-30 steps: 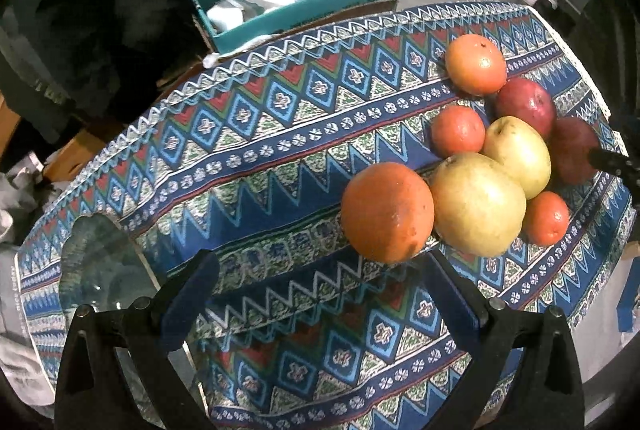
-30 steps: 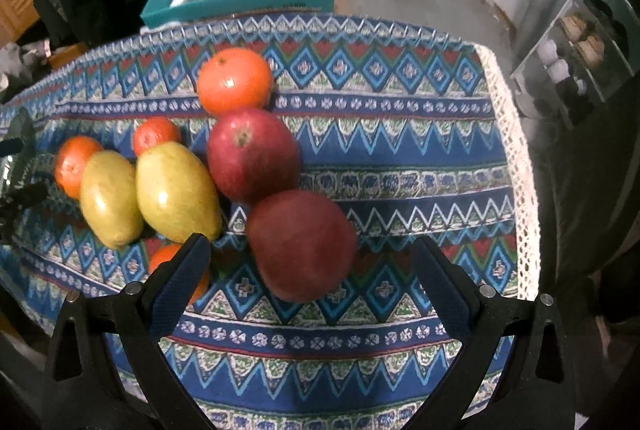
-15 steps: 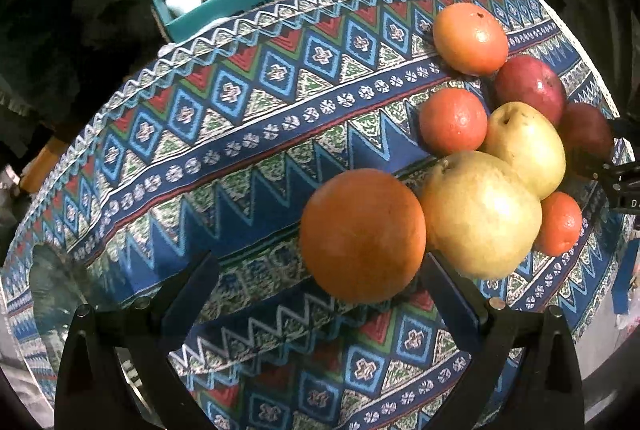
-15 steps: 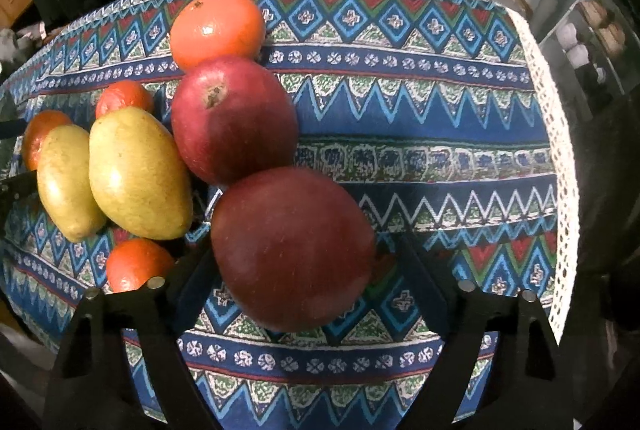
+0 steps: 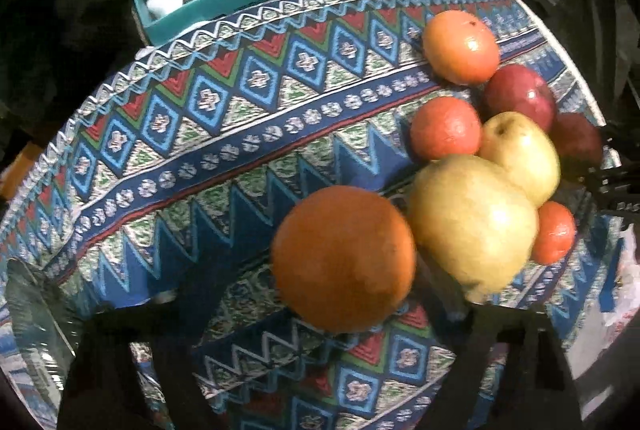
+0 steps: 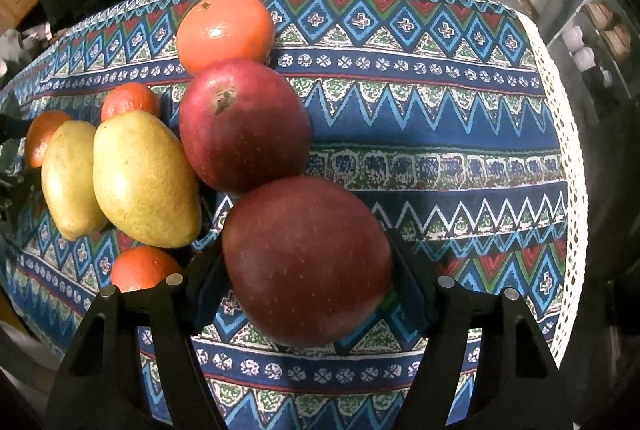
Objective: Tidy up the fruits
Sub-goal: 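Grasp the large orange with the left tool while the right tool grasps a red apple, then lift the orange with the left tool while the right tool carries the apple toward the glass plate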
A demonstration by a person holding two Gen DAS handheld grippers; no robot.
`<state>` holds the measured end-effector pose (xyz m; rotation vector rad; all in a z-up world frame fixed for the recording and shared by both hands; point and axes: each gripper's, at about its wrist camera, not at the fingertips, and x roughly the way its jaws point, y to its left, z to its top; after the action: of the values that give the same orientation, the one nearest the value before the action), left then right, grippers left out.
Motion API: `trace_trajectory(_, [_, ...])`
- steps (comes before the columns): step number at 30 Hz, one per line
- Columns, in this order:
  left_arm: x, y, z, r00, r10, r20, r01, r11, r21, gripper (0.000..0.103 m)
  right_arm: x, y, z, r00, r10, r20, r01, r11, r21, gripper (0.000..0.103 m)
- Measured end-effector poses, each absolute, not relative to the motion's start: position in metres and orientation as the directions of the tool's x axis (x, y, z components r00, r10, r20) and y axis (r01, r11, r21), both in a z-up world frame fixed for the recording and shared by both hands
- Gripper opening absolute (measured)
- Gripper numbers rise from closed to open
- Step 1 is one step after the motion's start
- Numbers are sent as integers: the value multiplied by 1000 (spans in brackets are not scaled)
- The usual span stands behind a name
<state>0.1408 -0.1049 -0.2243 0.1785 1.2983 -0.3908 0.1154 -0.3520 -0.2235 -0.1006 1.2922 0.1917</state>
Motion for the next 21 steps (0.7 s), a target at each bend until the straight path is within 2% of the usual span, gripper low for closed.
trace_trajectory(2, [139, -108, -222, 204, -201, -958, 381, 918, -112, 65, 108, -357, -222, 267, 78, -960, -198, 980, 25, 73])
trace_trajectory(8, [129, -116, -219, 236, -161, -958, 396, 917, -56, 65, 97, -366, -219, 282, 69, -957, -180, 983, 18, 73])
trace_trajectory(21, [111, -92, -200, 257, -161, -953, 318, 945, -74, 64, 84, -373, -174, 381, 80, -921, -153, 988, 23, 73])
